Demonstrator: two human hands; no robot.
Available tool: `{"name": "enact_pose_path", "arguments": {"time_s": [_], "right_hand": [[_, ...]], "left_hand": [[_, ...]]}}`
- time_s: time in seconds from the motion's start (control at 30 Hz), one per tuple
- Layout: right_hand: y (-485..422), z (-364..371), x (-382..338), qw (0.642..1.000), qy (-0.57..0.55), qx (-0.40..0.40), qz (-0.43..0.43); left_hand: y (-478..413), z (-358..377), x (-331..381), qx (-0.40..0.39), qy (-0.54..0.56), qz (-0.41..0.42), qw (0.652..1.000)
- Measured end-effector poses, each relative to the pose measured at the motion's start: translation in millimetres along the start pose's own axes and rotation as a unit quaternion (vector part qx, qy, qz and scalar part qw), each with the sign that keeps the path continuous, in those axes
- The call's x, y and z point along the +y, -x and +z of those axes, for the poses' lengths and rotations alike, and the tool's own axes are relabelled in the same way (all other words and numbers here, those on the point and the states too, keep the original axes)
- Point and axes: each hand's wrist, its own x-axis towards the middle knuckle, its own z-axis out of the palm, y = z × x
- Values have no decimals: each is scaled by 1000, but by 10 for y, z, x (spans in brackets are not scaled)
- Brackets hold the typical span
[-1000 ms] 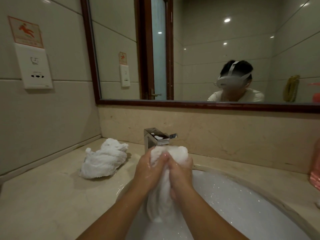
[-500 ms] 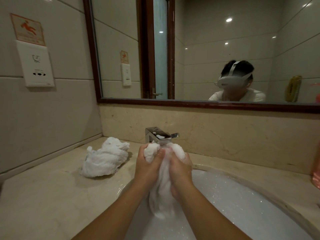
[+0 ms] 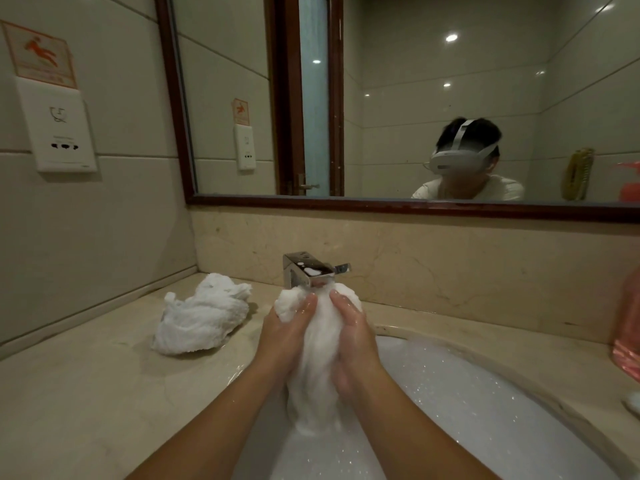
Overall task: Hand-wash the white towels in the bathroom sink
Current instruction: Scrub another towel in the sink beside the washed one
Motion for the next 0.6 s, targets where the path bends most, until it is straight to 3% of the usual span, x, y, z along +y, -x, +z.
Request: {"name": "enact_pose_path", "arguments": {"time_s": [0.17,0.3,0.43,0.6], "right_hand": [[-2,-9,-6,997,64,42,-23],[4,-7,-16,999,29,-19,34],[-87,-28,57,999,25,-5,39],[41,-11,-52,996,73,28,-49]], "left_hand": [[43,18,-5,0,-40,78,996],[64,30,7,0,-51,122,991],[76,33,-13,8,-51,140,989],[72,35,-1,9,-26,142,990]]}}
